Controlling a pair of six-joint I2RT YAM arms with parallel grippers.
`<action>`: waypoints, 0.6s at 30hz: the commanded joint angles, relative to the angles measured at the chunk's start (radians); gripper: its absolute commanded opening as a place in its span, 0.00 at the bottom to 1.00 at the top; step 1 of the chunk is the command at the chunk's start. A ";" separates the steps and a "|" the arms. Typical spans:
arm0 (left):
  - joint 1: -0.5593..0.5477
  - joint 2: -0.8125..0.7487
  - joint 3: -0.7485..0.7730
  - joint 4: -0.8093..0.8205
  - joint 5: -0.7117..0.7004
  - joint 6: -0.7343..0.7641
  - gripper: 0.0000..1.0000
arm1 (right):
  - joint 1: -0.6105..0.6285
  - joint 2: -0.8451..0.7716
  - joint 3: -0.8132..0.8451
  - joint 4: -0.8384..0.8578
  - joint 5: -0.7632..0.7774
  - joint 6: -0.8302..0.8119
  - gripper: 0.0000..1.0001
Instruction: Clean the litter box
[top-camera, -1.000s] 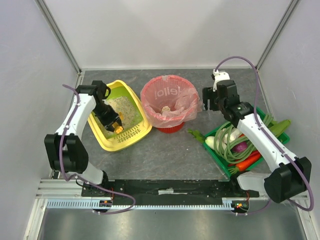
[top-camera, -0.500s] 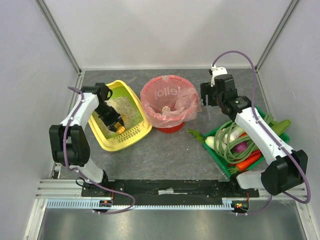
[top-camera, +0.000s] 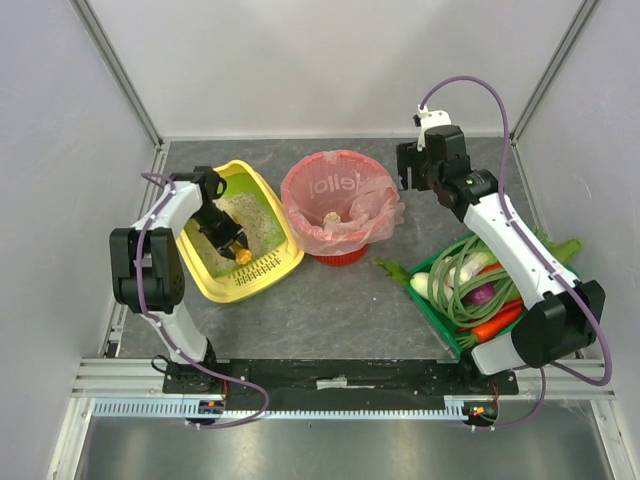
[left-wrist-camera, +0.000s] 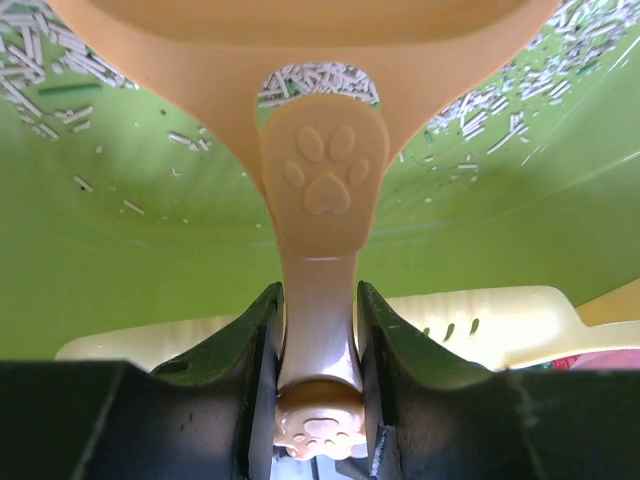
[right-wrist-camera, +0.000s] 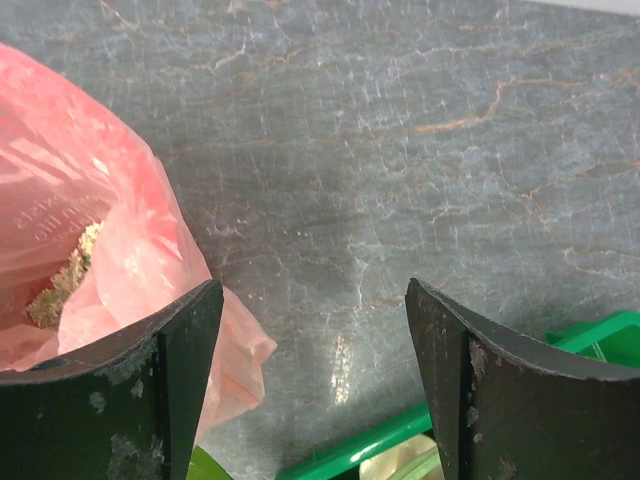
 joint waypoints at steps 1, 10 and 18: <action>0.005 0.011 0.064 0.058 -0.041 -0.027 0.02 | 0.001 0.026 0.094 0.002 0.000 -0.003 0.82; 0.009 0.059 0.185 0.056 -0.104 -0.030 0.02 | 0.001 0.110 0.184 0.007 -0.006 -0.020 0.82; 0.051 0.044 0.121 0.049 -0.127 -0.030 0.02 | 0.001 0.069 0.128 0.008 0.000 -0.021 0.82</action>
